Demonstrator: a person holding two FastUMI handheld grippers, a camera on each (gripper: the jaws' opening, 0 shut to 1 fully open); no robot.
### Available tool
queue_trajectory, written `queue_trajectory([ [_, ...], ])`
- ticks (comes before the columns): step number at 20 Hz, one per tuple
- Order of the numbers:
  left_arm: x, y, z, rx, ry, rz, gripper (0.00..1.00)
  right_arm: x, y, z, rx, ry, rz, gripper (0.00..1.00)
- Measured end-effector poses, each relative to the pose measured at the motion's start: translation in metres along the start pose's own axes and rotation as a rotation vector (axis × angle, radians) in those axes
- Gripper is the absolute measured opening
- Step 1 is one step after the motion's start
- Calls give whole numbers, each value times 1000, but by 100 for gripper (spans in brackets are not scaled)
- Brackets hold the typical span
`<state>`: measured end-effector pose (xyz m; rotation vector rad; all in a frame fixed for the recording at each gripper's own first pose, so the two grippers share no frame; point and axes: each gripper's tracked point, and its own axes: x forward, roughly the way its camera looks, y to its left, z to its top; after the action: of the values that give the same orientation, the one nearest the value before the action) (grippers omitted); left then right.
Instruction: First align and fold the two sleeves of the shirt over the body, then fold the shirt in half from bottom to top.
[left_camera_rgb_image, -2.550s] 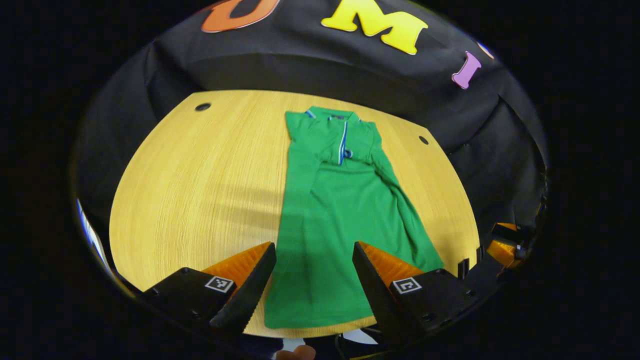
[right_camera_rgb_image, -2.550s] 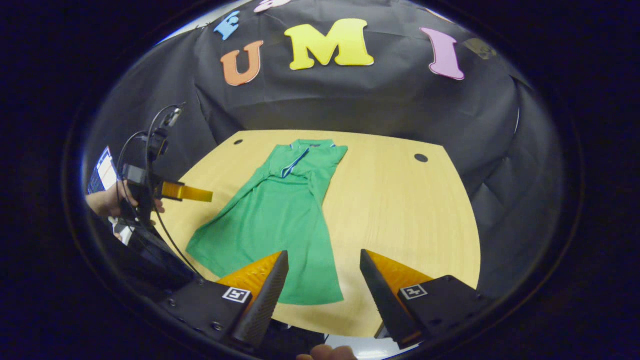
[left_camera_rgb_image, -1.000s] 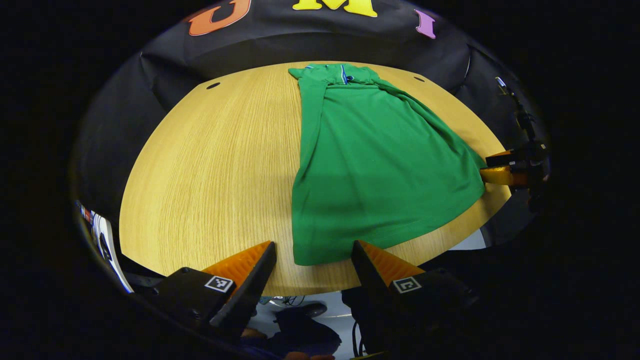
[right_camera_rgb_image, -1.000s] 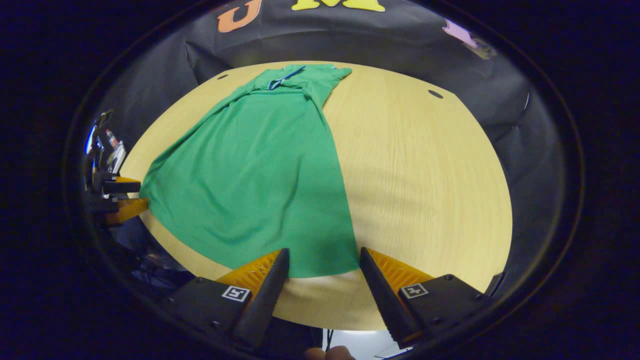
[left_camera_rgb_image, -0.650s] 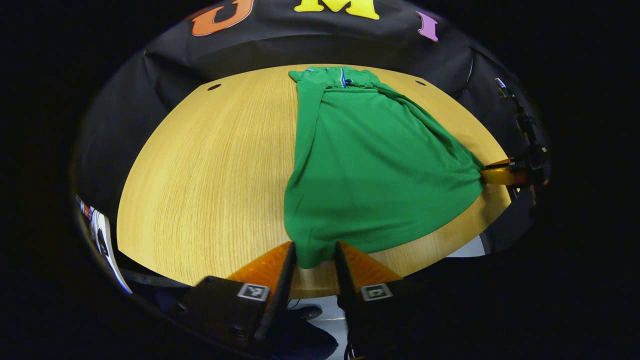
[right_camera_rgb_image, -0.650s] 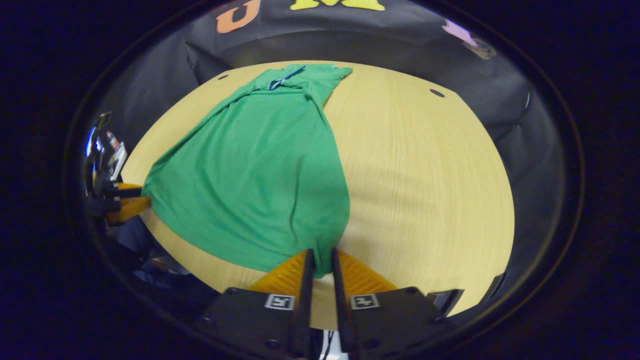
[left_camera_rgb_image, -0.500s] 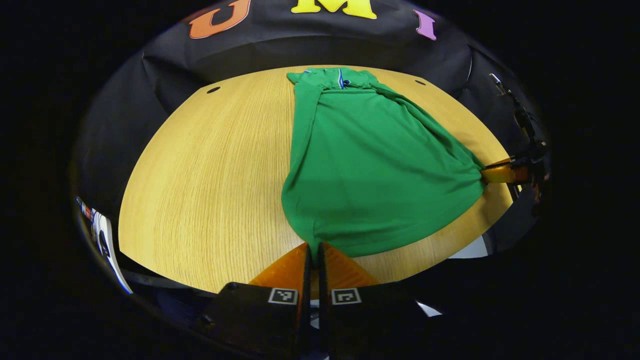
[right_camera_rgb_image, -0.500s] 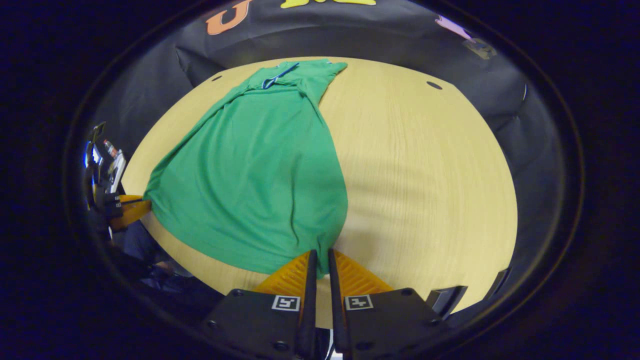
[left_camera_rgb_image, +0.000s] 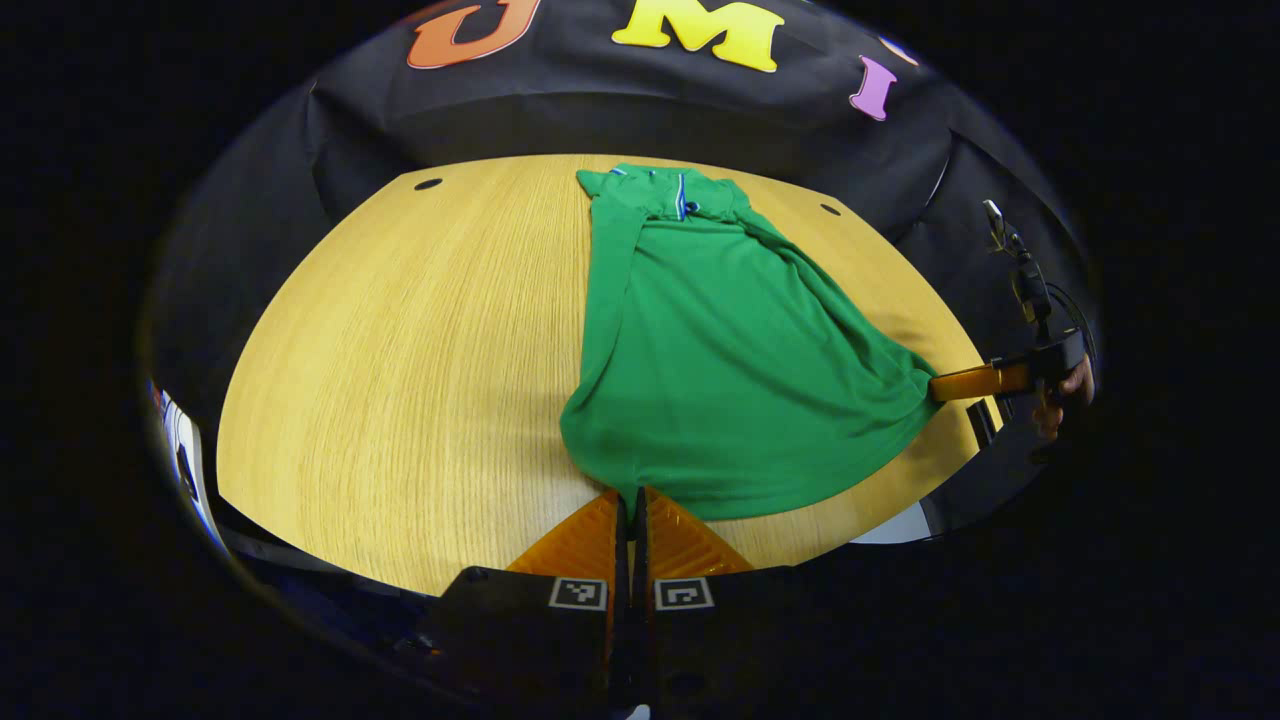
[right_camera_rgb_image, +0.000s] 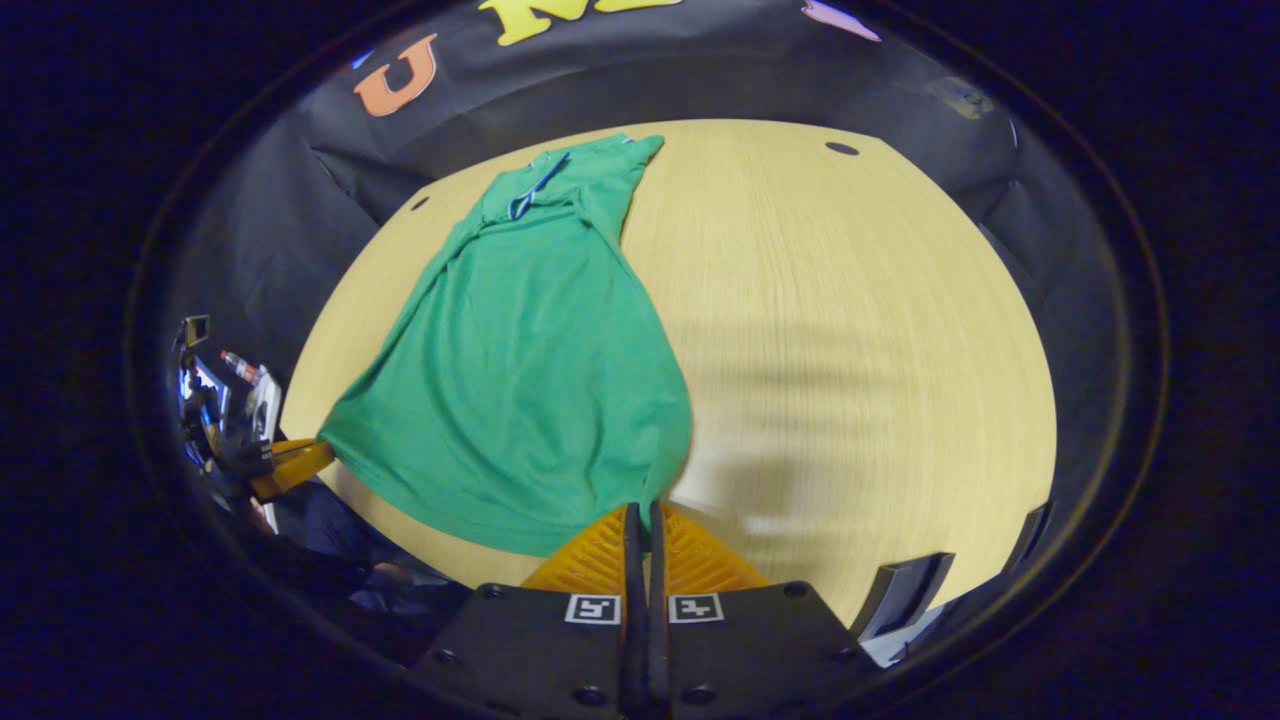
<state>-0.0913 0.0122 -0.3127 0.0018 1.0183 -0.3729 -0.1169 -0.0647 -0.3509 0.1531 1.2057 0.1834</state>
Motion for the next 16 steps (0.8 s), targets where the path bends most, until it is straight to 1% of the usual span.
queue_trajectory([
  [1,2,-1,3,9,-16,-2,4,-5,1,5,9,-3,13,3],
  [2,0,-1,12,17,-36,-8,3,-9,2,12,17,-14,23,3],
  [3,-5,-2,23,23,-56,-13,3,-13,3,20,25,-25,32,0],
  [4,-8,-4,33,26,-72,-19,4,-16,3,25,34,-35,37,3],
  [7,-17,-8,67,45,-133,-33,4,-29,7,48,64,-71,64,3],
  [9,-22,-8,86,64,-169,-38,4,-37,7,62,56,-90,70,3],
  [10,-24,-8,96,68,-186,-41,3,-40,9,71,52,-101,73,0],
  [11,-26,-8,108,68,-205,-44,4,-44,10,81,51,-114,80,3],
  [16,-36,-4,154,84,-291,-58,3,-57,17,128,50,-178,101,2],
])
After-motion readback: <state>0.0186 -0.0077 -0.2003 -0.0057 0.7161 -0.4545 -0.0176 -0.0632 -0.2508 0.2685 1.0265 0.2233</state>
